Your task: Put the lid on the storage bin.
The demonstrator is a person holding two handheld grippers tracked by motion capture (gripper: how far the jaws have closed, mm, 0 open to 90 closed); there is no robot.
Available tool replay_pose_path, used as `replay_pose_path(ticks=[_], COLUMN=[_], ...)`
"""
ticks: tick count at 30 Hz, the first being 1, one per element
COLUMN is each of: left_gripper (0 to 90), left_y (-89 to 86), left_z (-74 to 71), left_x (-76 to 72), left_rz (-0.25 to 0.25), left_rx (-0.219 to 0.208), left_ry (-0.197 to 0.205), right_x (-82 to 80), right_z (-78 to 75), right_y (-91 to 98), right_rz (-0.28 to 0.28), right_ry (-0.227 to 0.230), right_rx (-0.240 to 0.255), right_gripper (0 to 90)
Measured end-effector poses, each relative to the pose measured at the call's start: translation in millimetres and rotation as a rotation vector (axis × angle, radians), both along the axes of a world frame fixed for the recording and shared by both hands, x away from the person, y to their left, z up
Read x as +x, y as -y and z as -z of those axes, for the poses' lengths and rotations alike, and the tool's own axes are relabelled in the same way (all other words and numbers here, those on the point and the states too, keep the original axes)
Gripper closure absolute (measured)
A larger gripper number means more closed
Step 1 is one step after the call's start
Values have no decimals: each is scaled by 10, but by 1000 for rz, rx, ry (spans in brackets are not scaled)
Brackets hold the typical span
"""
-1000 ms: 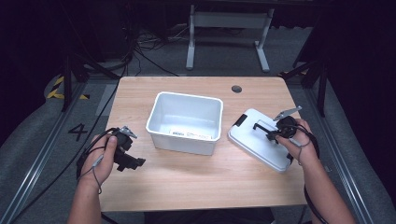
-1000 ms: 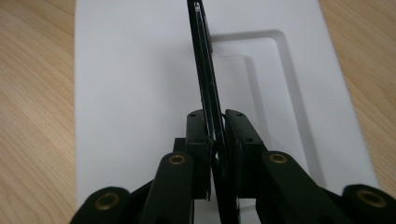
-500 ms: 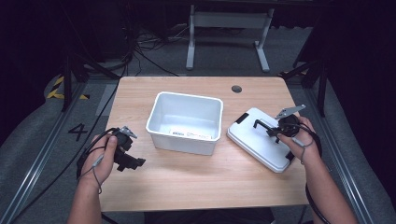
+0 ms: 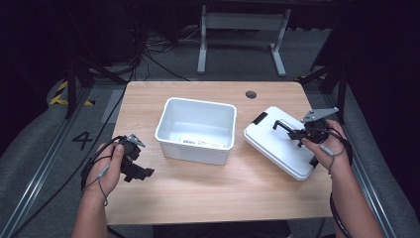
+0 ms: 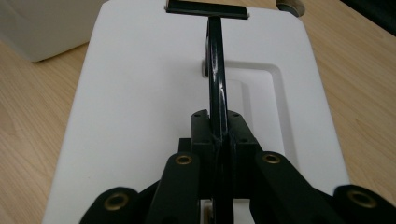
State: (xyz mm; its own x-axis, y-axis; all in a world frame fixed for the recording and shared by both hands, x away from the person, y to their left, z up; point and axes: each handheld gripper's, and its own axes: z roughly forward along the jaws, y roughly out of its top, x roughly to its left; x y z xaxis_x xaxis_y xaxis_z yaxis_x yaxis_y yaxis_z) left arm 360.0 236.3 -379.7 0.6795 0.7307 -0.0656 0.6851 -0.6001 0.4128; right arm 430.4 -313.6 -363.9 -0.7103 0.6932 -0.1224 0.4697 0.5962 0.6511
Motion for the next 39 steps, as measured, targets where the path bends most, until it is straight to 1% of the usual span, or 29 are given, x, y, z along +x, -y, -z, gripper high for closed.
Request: replay_pose_path(ticks=[3, 4, 8, 10, 11, 12, 13, 16, 17, 18, 21, 24, 25, 27, 28, 29, 30, 32, 36, 37, 39], left_gripper=[198, 198, 198, 198, 198, 198, 198, 198, 197, 197, 196, 196, 196, 196, 196, 196, 197, 197, 196, 196, 196], left_y=[1, 1, -2, -12, -21, -33, -36, -55, -61, -66, -70, -77, -82, -83, -85, -87, -92, -98, -108, -114, -121], left_z=[-2, -2, -5, -9, -15, -25, -31, -64, -74, -79, -78, -79, -82, -84, -84, -83, -83, -86, -93, -93, -82], left_x=[-1, -1, -1, -8, -10, -10, -20, -38, -44, -45, -50, -49, -43, -50, -53, -58, -56, -66, -79, -78, -79], left_rz=[-2, -2, 4, 0, -2, 0, -8, -9, -8, -6, -14, -14, -8, -11, -12, -18, -13, -19, -16, -11, -19], left_rx=[-2, -1, -2, -11, -9, -5, -10, -12, -14, -12, -22, -20, -17, -20, -20, -18, -16, -17, -19, -13, -7], left_ry=[1, 2, 4, 1, 6, 11, 7, 22, 20, 26, 23, 23, 30, 26, 26, 25, 27, 24, 30, 31, 29], right_x=[-27, -38, -78, -75, -72, -62, -53, -33, -30, -31, -26, -18, -16, -5, -3, 4, 14, 26, 64, 70, 95], right_z=[-59, -89, -169, -216, -234, -261, -292, -406, -439, -466, -545, -603, -624, -681, -699, -726, -758, -810, -924, -942, -982], right_y=[0, 7, 22, 24, 20, 14, 4, -16, -18, -24, -49, -86, -100, -138, -159, -185, -225, -284, -455, -488, -576], right_rz=[-8, -12, -14, -21, -21, -24, -28, -38, -41, -41, -46, -61, -64, -89, -92, -106, -119, -127, -167, -172, -189], right_ry=[17, 29, 48, 49, 48, 50, 46, 47, 55, 56, 59, 60, 58, 55, 55, 53, 52, 54, 67, 68, 71], right_rx=[-1, -1, 13, 16, 17, 11, -1, -19, -24, -24, -35, -33, -23, -4, 0, 5, 7, 1, -13, -17, -19], right_gripper=[845, 845, 845, 845, 845, 845, 846, 845, 845, 845, 845, 845, 845, 845, 845, 845, 845, 845, 845, 845, 845])
